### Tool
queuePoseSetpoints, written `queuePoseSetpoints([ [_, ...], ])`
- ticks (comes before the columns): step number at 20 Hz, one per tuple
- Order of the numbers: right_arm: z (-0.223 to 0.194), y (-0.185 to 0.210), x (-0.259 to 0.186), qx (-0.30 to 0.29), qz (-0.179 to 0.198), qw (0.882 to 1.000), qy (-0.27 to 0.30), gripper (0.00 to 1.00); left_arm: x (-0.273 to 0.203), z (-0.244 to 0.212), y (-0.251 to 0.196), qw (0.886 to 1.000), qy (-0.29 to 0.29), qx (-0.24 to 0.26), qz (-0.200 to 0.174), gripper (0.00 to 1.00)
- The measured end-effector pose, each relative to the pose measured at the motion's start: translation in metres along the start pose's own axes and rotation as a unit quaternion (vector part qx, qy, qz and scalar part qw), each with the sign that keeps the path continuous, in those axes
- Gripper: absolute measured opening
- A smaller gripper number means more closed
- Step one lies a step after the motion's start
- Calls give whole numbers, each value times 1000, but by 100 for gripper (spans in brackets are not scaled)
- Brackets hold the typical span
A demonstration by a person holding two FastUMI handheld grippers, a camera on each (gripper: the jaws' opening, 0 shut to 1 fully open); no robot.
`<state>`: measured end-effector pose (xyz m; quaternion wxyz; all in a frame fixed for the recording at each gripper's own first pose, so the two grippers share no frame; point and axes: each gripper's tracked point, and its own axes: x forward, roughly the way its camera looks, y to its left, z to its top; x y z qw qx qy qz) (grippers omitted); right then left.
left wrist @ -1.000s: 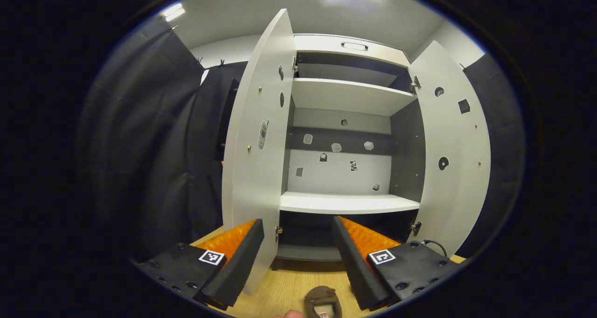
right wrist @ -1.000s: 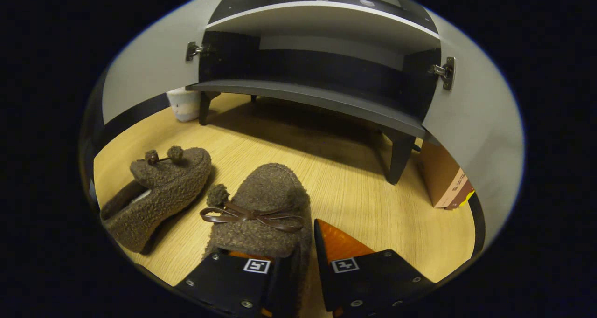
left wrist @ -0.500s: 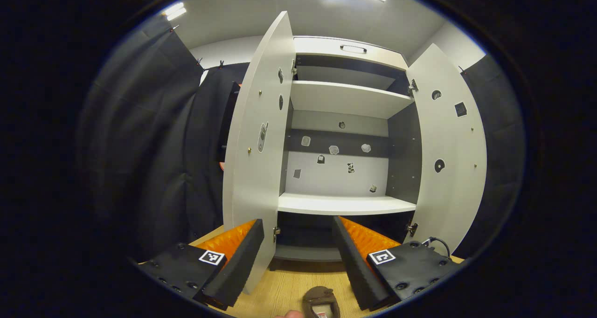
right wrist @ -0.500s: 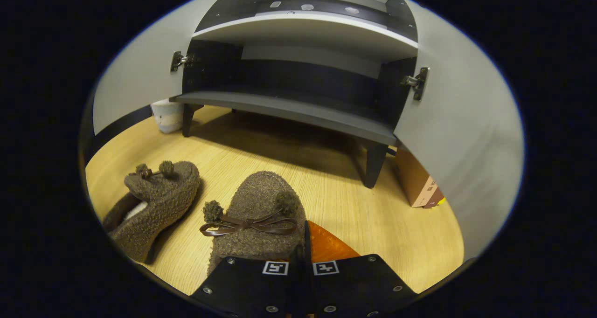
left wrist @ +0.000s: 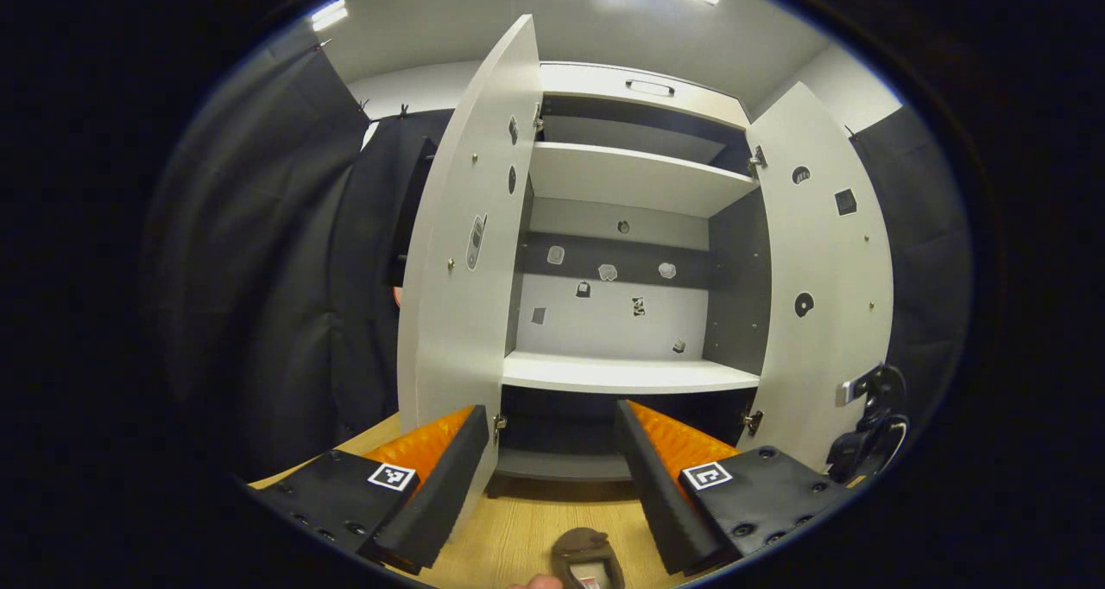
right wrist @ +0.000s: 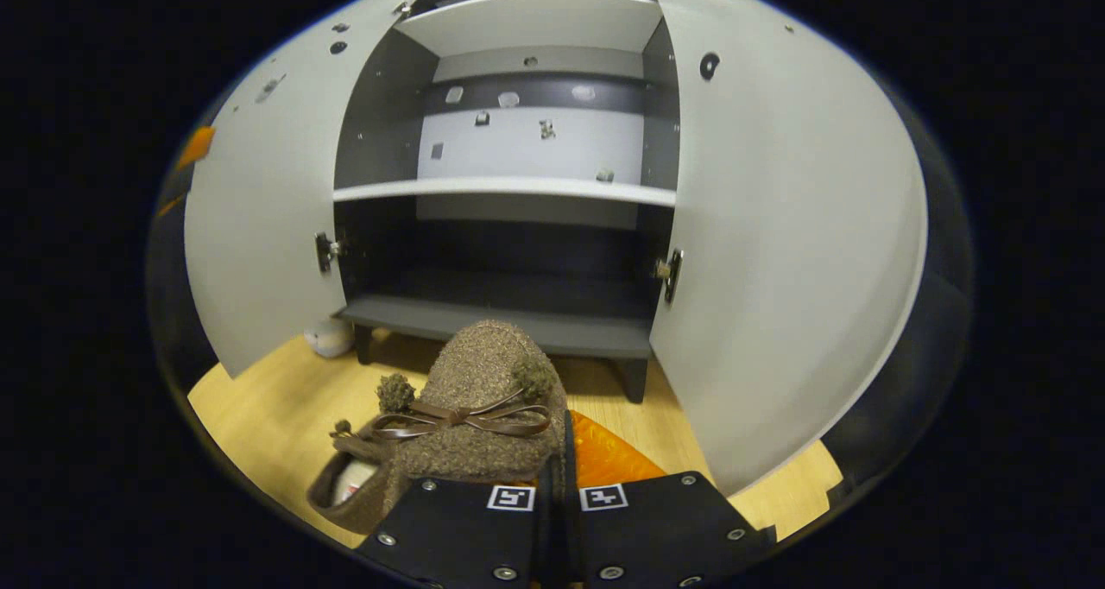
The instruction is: Grab one shoe with the right hand and put it into the shoe cabinet, grab the other shoe with the left hand and put it into the shoe cabinet; then close the right door with the right hand and the left door with the left hand.
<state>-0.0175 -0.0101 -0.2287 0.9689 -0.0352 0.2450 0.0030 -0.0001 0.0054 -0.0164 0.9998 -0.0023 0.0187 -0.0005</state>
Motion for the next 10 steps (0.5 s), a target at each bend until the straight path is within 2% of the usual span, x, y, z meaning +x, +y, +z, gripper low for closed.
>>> queuePoseSetpoints([
  [3, 89, -3, -10, 7, -2, 997, -72, 4, 1, -3, 2, 1000, 2, 2, -2, 96],
  [6, 173, -2, 1, 11, 5, 992, -123, 4, 0, -4, 3, 1000, 3, 0, -3, 96],
  [10, 249, -3, 46, 36, -1, 990, -139, 4, 1, -15, 2, 1000, 22, -9, -8, 99],
])
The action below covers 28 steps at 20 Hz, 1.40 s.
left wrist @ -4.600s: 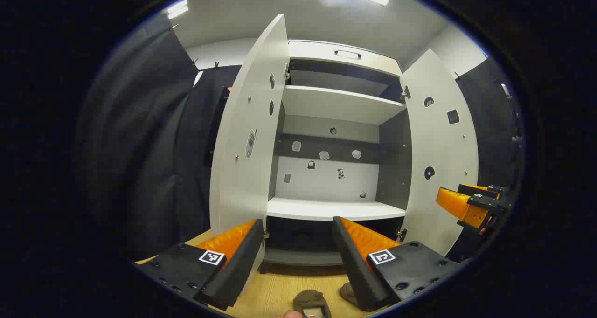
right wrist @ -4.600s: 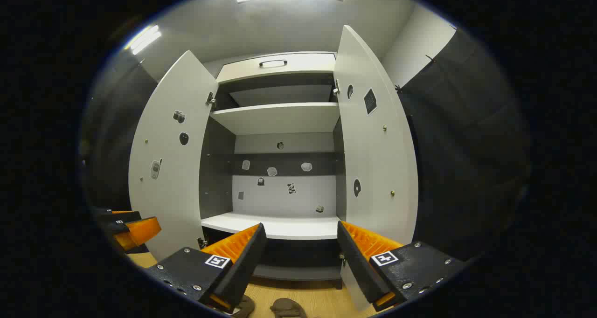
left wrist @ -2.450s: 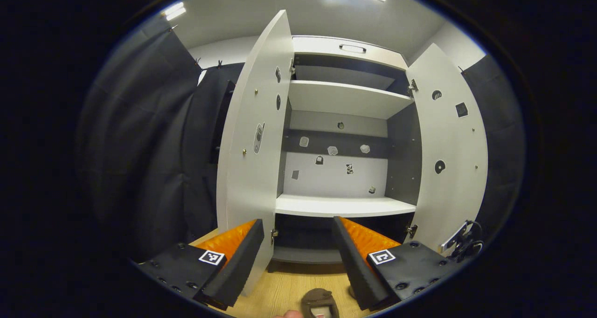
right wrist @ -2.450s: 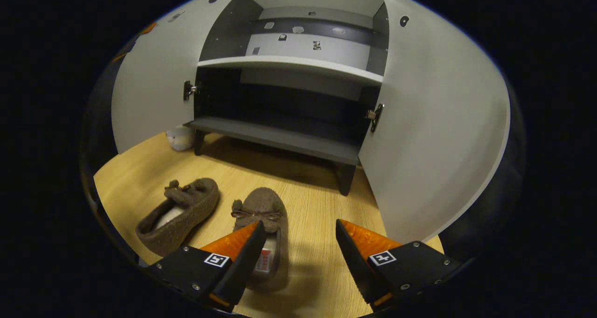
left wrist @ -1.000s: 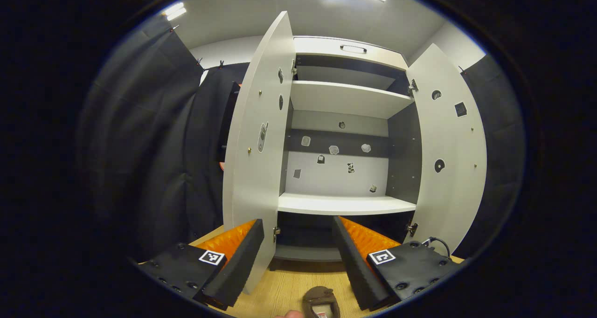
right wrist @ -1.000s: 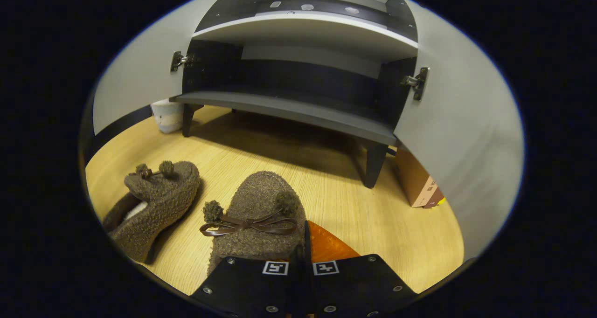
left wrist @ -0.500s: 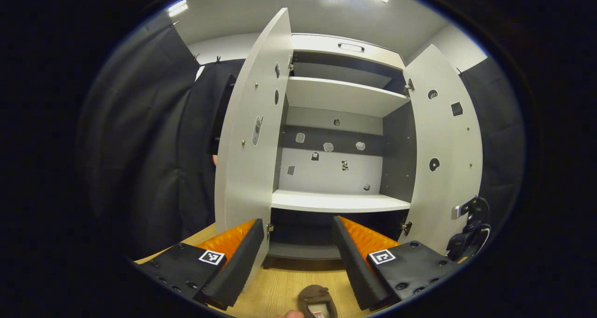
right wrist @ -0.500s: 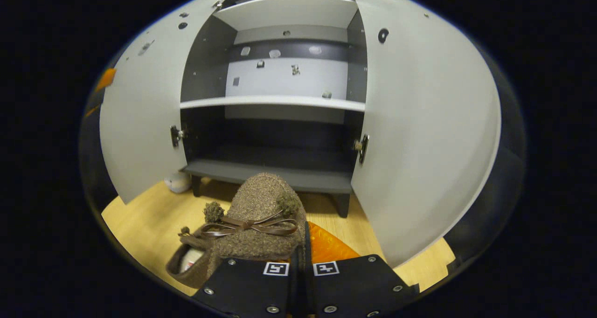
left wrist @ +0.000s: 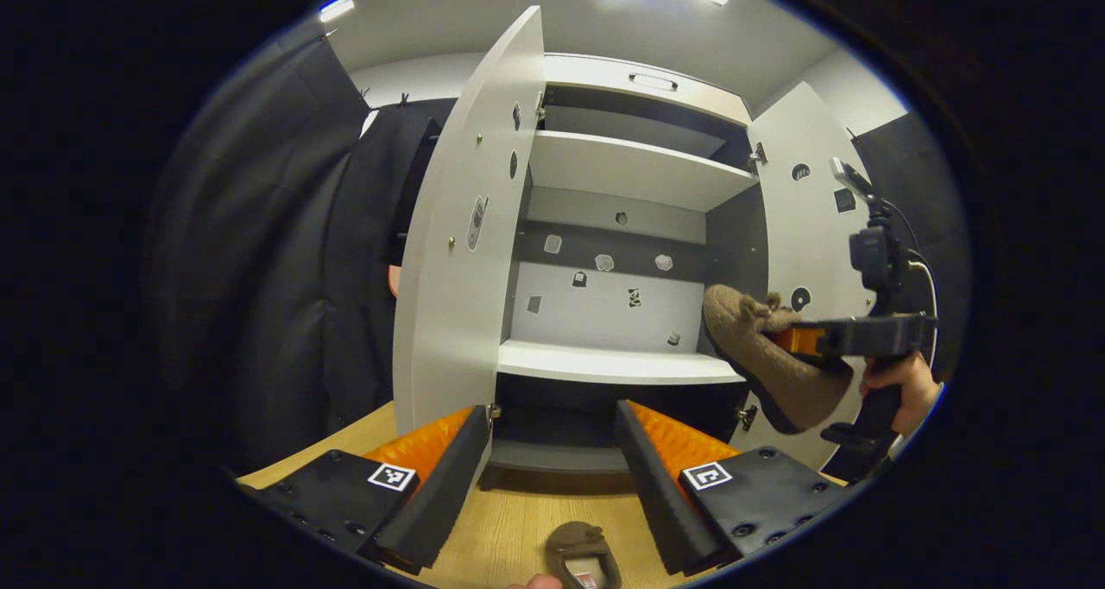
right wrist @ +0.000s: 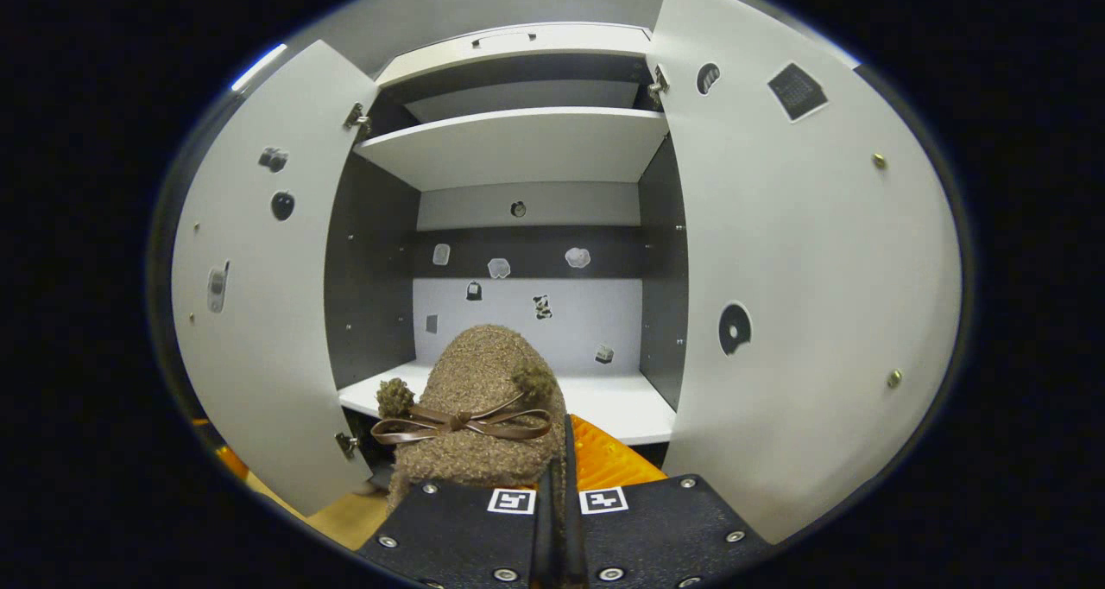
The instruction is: Grab one shoe with the right hand and put it into the shoe cabinet, grab the other shoe with the left hand and put it into the shoe cabinet; then close the right door with the right hand and the left door with the left hand.
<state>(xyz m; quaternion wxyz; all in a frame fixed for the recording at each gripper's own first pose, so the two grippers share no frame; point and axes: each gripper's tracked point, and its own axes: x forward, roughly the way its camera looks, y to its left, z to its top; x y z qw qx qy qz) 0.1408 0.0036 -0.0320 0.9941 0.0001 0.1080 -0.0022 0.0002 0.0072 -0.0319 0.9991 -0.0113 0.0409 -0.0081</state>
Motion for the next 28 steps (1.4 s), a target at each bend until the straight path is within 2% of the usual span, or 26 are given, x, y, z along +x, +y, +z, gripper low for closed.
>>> queuePoseSetpoints([
  [3, 22, 1, 66, -42, -10, 999, 2, 4, -1, -2, 0, 1000, 3, 7, -4, 96],
  [5, 19, 2, 109, -53, -16, 998, 25, 4, -3, -4, 3, 1000, 5, 10, 1, 96],
  [7, 7, -4, 151, -66, -27, 996, 56, 5, -4, -6, 6, 1000, 9, 4, 6, 99],
  [9, -18, -12, 185, -72, -40, 991, 104, 5, -6, -8, 12, 1000, 12, 3, 15, 96],
  [10, -32, -13, 199, -67, -44, 989, 127, 5, -6, -8, 16, 1000, 14, 4, 21, 99],
  [13, -65, -17, 217, -19, -52, 981, 187, 5, -9, -10, 27, 999, 16, 4, 38, 97],
  [17, -85, -32, 229, 0, -73, 973, 217, 6, -9, -16, 34, 998, 25, 1, 49, 96],
  [19, -91, -28, 229, 17, -64, 970, 232, 9, -10, -20, 34, 998, 32, -3, 50, 99],
  [23, -88, -26, 220, 44, -50, 967, 246, 27, -9, -26, 34, 998, 38, 0, 50, 94],
  [25, -80, -23, 213, 62, -35, 967, 244, 43, -9, -27, 34, 998, 39, 3, 48, 94],
  [26, -76, -23, 210, 66, -31, 967, 242, 59, -8, -29, 33, 998, 40, 2, 47, 94],
  [28, -71, -26, 201, 59, -27, 969, 240, 75, -7, -30, 30, 998, 40, 0, 43, 94],
])
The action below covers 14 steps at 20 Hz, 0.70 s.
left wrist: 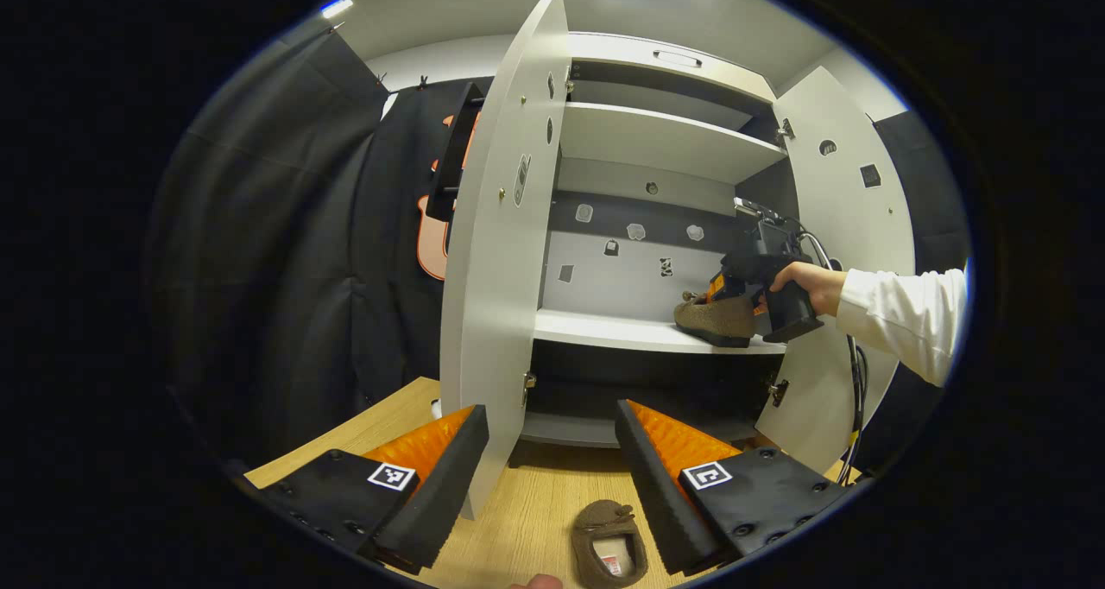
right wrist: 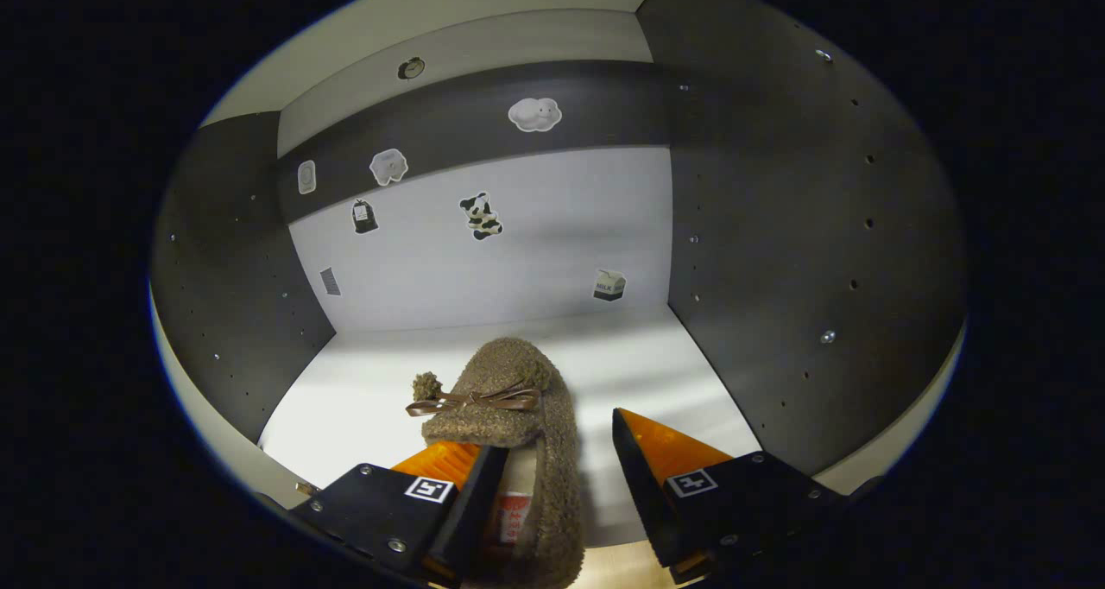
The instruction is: Grab one shoe with the right hand and put it into the shoe cabinet, grab the other shoe with the left hand and put it into the shoe cabinet; then close the right door with the right hand and the left door with the left hand.
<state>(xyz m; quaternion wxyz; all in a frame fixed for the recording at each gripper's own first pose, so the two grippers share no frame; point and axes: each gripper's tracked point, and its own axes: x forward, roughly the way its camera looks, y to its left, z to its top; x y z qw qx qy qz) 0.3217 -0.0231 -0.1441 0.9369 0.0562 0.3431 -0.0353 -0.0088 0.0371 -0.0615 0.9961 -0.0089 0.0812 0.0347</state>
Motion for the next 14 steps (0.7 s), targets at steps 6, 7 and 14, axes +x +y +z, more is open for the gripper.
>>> queuePoseSetpoints([
  [6, 16, 4, -54, -10, 8, 999, -51, 93, 1, 7, -5, 1000, -14, 6, -10, 94],
  [7, 22, 6, -65, -7, 12, 998, -69, 93, 1, 7, -7, 1000, -15, 5, -13, 94],
  [14, 43, 15, -158, -11, 44, 985, -168, 93, -1, 8, -32, 999, -14, 16, -50, 96],
])
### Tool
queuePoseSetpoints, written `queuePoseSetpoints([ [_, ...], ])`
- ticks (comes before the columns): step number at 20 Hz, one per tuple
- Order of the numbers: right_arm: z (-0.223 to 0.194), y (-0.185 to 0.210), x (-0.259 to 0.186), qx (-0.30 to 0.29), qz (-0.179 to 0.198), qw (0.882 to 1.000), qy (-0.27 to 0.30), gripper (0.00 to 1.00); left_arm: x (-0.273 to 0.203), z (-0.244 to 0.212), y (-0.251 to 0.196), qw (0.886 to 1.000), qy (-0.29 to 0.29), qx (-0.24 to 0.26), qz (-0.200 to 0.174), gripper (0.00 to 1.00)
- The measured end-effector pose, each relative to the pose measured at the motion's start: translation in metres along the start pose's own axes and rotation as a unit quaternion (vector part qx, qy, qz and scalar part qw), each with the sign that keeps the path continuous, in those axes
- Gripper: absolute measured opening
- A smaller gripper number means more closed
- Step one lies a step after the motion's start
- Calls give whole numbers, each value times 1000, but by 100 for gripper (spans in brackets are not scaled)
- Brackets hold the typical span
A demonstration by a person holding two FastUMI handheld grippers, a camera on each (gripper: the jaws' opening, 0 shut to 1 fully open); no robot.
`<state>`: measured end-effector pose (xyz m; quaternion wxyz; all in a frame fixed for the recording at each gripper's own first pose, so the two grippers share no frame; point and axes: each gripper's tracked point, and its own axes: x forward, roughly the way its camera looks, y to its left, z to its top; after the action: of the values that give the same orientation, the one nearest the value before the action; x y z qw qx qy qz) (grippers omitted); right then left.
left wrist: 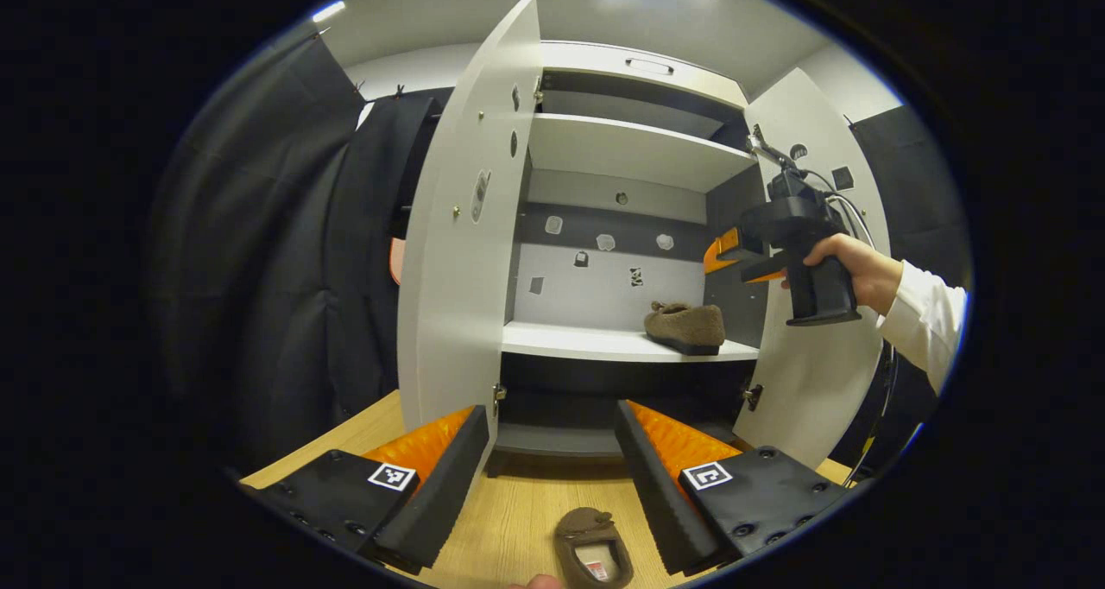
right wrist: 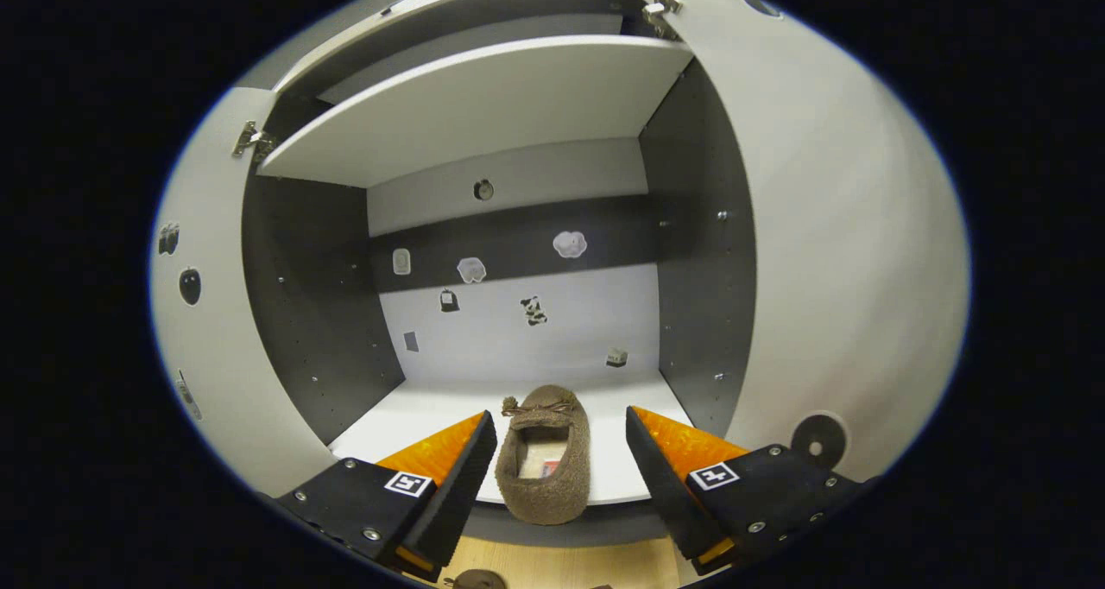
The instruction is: Grab one shoe with the right hand and put it into the shoe cabinet, grab the other shoe with the left hand and put it into the shoe cabinet; then close the right door with the right hand and the left door with the left hand.
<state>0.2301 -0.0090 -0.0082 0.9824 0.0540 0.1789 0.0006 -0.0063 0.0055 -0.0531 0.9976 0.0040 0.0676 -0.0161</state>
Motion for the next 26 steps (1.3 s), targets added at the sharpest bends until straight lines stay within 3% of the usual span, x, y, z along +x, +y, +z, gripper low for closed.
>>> queuePoseSetpoints([
  [5, -3, -14, -64, -8, -4, 999, -52, 93, -4, -1, -17, 1000, 6, 1, -25, 96],
  [14, -69, -47, -150, -42, -48, 995, -79, 93, -6, -38, -25, 999, 43, 12, -28, 96],
  [15, -77, -48, -158, -49, -55, 994, -79, 92, -6, -44, -23, 998, 51, 15, -26, 100],
  [18, -98, -46, -178, -52, -62, 993, -85, 92, -5, -67, -17, 997, 80, 14, -16, 94],
  [21, -110, -44, -185, -42, -62, 993, -93, 92, 0, -80, -18, 994, 102, 0, -24, 97],
  [23, -115, -46, -188, -28, -66, 992, -101, 92, 1, -116, -23, 987, 152, 5, -51, 97],
  [26, -129, -51, -190, -26, -70, 993, -94, 92, -4, -176, -17, 973, 226, 6, -54, 97],
])
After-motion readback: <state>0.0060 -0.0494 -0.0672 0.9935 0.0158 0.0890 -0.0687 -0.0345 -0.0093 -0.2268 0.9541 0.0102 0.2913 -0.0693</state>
